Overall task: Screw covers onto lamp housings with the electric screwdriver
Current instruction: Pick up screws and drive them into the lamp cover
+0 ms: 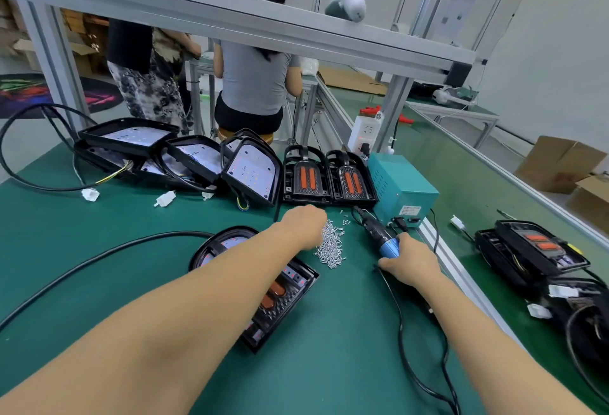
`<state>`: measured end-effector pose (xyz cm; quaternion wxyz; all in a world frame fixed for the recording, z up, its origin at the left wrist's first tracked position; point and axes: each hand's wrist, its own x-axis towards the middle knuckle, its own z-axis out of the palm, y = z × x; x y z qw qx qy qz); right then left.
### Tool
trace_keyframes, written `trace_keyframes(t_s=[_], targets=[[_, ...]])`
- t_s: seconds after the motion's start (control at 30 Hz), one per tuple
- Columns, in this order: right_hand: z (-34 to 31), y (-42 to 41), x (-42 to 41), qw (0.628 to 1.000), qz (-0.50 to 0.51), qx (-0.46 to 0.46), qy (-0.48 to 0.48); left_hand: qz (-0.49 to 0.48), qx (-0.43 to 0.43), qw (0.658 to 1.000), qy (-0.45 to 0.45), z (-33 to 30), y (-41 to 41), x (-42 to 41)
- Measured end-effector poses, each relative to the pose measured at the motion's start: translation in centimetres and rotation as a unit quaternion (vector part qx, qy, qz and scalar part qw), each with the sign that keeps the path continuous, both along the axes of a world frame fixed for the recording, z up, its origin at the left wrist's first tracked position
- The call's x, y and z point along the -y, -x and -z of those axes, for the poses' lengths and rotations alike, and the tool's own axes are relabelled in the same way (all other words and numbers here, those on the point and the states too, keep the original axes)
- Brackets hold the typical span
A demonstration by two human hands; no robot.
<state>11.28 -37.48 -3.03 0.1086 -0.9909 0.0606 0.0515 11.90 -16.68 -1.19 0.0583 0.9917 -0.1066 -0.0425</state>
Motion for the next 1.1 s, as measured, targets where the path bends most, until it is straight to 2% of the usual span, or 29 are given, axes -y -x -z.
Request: trace_keyframes(t_s=[0.07, 0.13, 0.2, 0.37, 0.43, 0.5, 0.6, 0.73, 0.9, 1.0, 1.1], targets=[[-0.5, 0.0, 0.0, 1.0, 0.001, -0.008, -0.007, -0.039, 0.001, 0.986, 0.163, -1.2, 0.2, -0.8], [-1.2, -0.1, -0.1, 1.0, 0.014, -0.016, -0.019, -0.079, -0.008, 0.937, 0.339, -2.3, 0.8, -1.9], [-1.7, -0.3, -0.1, 0.998, 0.033, -0.027, -0.046, -0.111, -0.018, 0.879, 0.464, -2.7, 1.8, -3.2], [-2.0, -0.3, -0.2, 0.995, 0.013, -0.02, -0.095, -0.163, -0.035, 0.771, 0.614, -1.8, 5.0, -6.8], [-2.7, -0.1, -0.4, 0.988, 0.005, -0.017, -0.152, -0.175, -0.049, 0.737, 0.651, -1.3, 6.3, -7.9], [-4.0, 0.3, -0.7, 0.968, 0.007, -0.007, -0.25, -0.181, -0.064, 0.708, 0.68, -0.9, 7.6, -8.9], [-6.9, 1.0, -1.6, 0.907, 0.005, -0.011, -0.421, -0.194, -0.081, 0.652, 0.729, -0.6, 9.4, -9.9], [-11.0, 2.5, -3.4, 0.817, -0.011, 0.017, -0.576, -0.203, -0.098, 0.587, 0.778, -0.7, 11.0, -10.1], [-13.8, 4.9, -5.0, 0.623, -0.026, 0.038, -0.781, -0.185, -0.13, 0.497, 0.837, -1.2, 12.8, -9.8], [-13.6, 6.5, -6.7, 0.532, -0.044, 0.07, -0.843, -0.177, -0.149, 0.432, 0.872, -1.0, 13.9, -9.1], [-13.2, 7.6, -9.1, 0.454, -0.065, 0.11, -0.882, -0.165, -0.164, 0.401, 0.886, -0.9, 14.5, -8.1]])
